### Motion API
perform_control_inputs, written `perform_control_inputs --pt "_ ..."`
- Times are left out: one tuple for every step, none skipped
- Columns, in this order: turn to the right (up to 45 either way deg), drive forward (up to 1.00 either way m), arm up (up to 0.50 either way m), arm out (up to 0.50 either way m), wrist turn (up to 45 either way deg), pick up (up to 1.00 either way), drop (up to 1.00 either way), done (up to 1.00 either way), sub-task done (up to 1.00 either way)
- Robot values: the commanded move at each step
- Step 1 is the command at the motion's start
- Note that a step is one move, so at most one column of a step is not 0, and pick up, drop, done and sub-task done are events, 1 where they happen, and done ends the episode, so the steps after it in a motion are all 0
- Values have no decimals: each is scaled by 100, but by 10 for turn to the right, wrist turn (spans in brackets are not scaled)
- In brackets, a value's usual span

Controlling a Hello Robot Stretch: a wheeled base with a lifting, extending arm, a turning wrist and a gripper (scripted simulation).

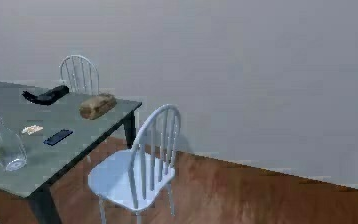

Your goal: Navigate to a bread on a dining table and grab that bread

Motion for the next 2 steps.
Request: perform_control_inputs --pt "270 0 0 0 0 0 0 0 0" --pt "0 30 0 0 0 0 0 0 0"
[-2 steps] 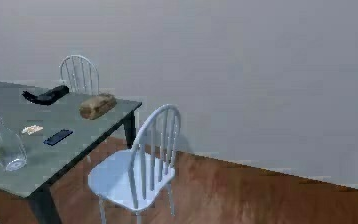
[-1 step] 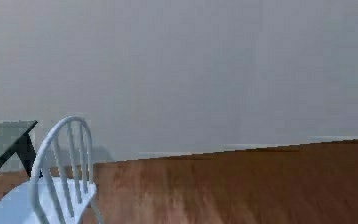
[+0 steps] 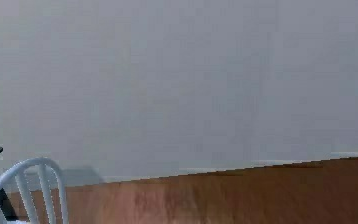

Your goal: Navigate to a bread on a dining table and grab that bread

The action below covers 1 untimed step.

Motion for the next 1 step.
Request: perform_control_inputs --pt "-450 0 0 0 0 0 0 0 0"
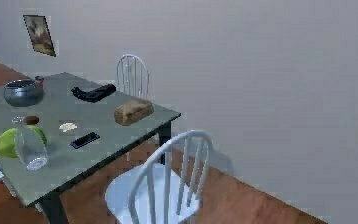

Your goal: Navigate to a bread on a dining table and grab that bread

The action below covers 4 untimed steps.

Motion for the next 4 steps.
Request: perform_control_inputs --pt "-450 0 0 0 0 0 0 0 0" --pt "-450 0 0 0 0 0 0 0 0" --pt "-120 0 0 0 0 0 0 0 0" --pt "450 0 0 0 0 0 0 0 0"
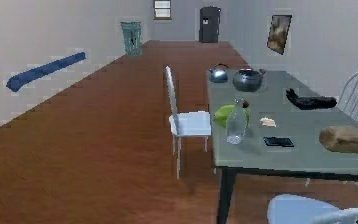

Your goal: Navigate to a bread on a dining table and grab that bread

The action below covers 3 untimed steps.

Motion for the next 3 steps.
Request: perform_control_inputs --pt "450 0 0 0 0 0 0 0 0" --pt "390 0 0 0 0 0 0 0 0" --pt "0 85 0 0 0 0 0 0 0"
